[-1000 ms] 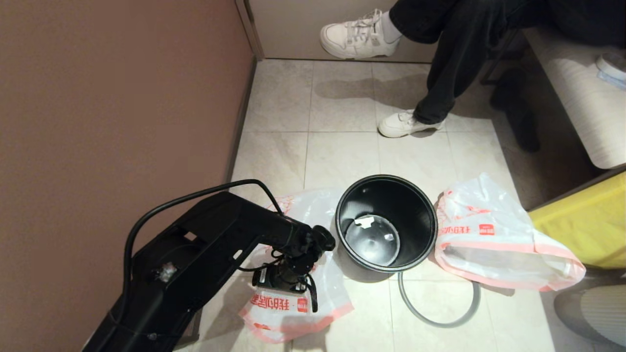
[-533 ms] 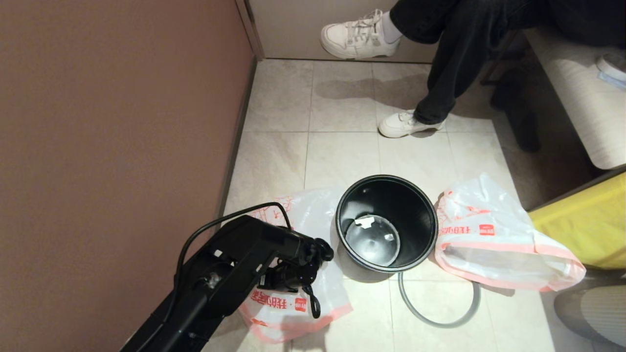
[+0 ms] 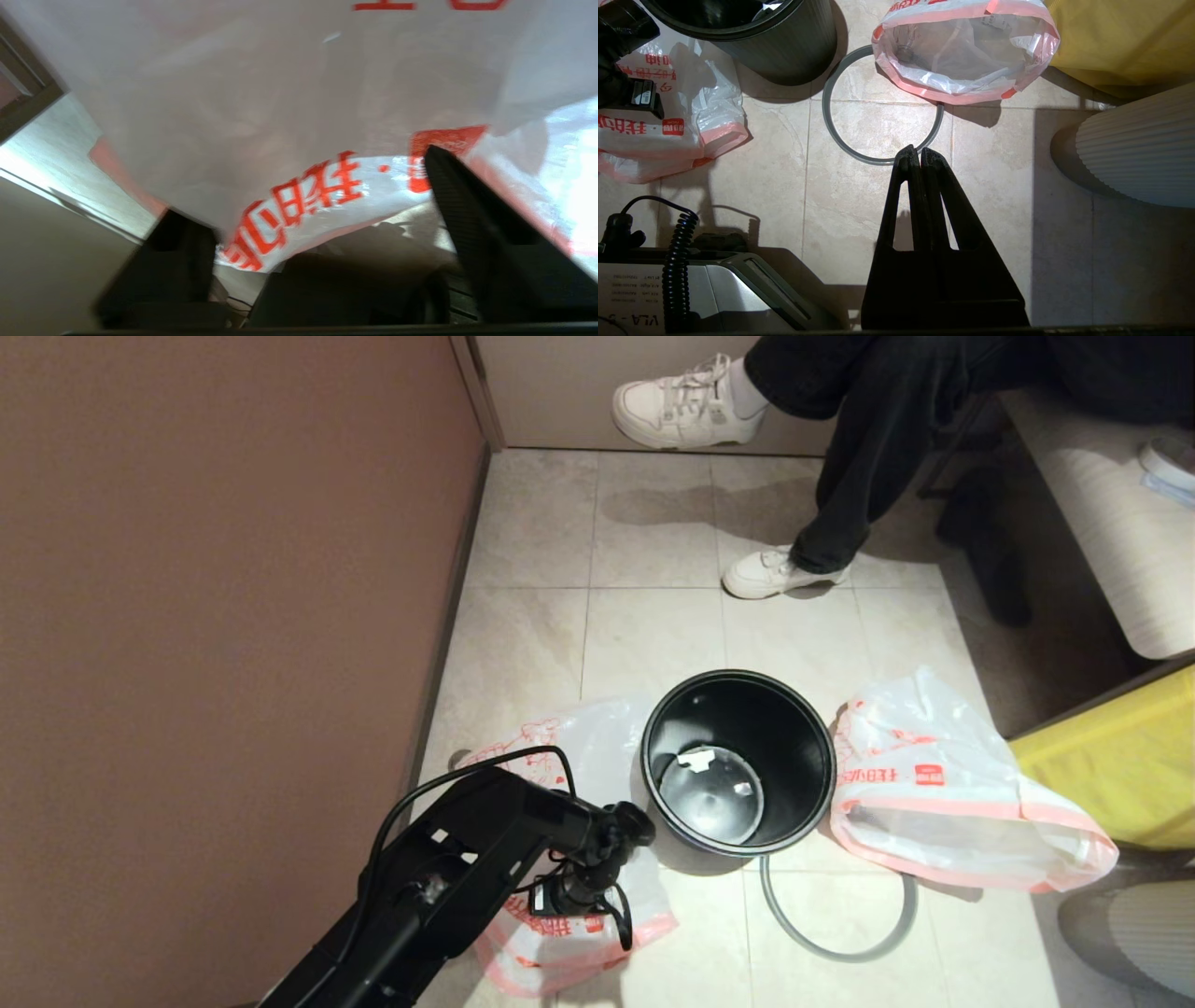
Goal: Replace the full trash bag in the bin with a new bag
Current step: Pick up a new trash bag
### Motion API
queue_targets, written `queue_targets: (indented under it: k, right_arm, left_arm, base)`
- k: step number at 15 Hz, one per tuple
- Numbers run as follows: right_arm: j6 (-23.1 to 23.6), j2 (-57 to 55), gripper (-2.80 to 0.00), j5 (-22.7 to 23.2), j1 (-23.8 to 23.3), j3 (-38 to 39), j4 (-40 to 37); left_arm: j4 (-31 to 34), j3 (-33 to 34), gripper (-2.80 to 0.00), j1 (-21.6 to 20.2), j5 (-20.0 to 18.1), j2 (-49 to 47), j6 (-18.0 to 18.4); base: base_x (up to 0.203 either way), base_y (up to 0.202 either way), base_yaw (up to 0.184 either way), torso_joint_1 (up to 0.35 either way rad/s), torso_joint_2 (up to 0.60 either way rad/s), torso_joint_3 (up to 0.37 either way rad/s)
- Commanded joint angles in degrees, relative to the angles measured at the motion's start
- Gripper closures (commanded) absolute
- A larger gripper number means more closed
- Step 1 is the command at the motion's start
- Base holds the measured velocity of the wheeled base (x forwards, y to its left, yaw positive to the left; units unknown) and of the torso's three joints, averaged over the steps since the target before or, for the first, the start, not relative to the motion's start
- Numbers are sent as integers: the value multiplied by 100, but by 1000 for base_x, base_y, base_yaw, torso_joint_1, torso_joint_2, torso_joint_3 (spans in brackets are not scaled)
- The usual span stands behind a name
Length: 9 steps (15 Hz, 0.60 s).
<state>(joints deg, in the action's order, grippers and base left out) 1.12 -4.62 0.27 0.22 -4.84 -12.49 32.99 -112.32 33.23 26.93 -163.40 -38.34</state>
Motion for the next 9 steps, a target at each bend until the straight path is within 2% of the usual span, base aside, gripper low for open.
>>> queue_targets:
  k: [1,9]
  right_arm:
    - [3,-4,0,0,4,1,-8]
    - [3,5,0,0,4,1,-8]
  left_arm:
    - [15,0,0,-43,14,-41,32]
    - [27,0,0,-54,14,-101,90]
  base:
    - [0,0,0,0,0,0]
    - [0,0,0,0,0,0]
